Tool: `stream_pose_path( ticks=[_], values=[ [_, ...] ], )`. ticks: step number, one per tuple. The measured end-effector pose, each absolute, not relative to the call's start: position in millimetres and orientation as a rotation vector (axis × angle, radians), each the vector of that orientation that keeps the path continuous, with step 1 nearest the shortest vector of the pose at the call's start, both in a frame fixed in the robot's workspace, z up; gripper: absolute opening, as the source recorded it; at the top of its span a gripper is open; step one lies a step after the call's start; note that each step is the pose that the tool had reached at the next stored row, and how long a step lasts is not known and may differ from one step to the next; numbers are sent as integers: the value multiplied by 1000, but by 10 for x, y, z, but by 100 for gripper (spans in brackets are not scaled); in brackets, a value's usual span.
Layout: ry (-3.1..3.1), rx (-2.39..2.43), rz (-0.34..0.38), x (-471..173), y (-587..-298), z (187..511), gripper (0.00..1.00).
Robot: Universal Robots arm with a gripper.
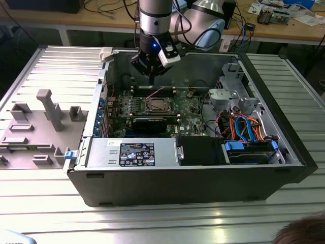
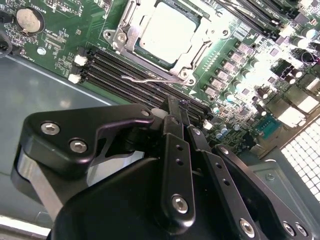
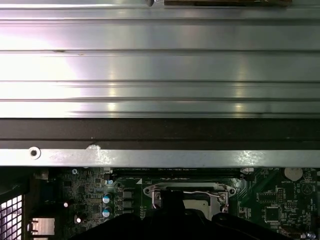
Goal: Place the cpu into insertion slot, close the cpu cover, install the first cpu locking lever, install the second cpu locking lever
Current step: 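Install the second cpu locking lever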
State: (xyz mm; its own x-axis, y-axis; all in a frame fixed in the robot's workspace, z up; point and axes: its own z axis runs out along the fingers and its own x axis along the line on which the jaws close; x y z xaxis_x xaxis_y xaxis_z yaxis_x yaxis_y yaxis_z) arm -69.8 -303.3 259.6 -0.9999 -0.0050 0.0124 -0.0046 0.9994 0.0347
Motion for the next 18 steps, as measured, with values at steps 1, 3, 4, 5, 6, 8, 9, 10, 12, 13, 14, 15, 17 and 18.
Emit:
stream_pose_path(
  ticks=[1, 3, 4, 5, 6, 8, 9, 10, 12, 13, 14, 15, 17, 18],
  values=[
    [-3129, 7, -54, -695, -3033, 2595, 11],
    [-3129, 7, -54, -688, -3033, 2592, 11],
    [-3129, 8, -54, -684, -3033, 2590, 11],
    [-3129, 8, -54, -677, -3033, 2588, 11],
    [-3129, 8, -54, -670, -3033, 2586, 11],
    [-3129, 8, -54, -661, -3033, 2584, 11],
    [-3129, 8, -54, -656, -3033, 2582, 11],
    [-3129, 7, -54, -652, -3033, 2581, 11],
    [-3129, 7, -54, -644, -3033, 2579, 11],
    [-3129, 7, -54, -640, -3033, 2578, 11],
    [-3129, 7, -54, -636, -3033, 2577, 11],
    [-3129, 7, -54, -632, -3033, 2576, 11],
    [-3129, 7, -54, -625, -3033, 2574, 11],
    [-3129, 7, -54, -622, -3033, 2572, 11]
  ],
)
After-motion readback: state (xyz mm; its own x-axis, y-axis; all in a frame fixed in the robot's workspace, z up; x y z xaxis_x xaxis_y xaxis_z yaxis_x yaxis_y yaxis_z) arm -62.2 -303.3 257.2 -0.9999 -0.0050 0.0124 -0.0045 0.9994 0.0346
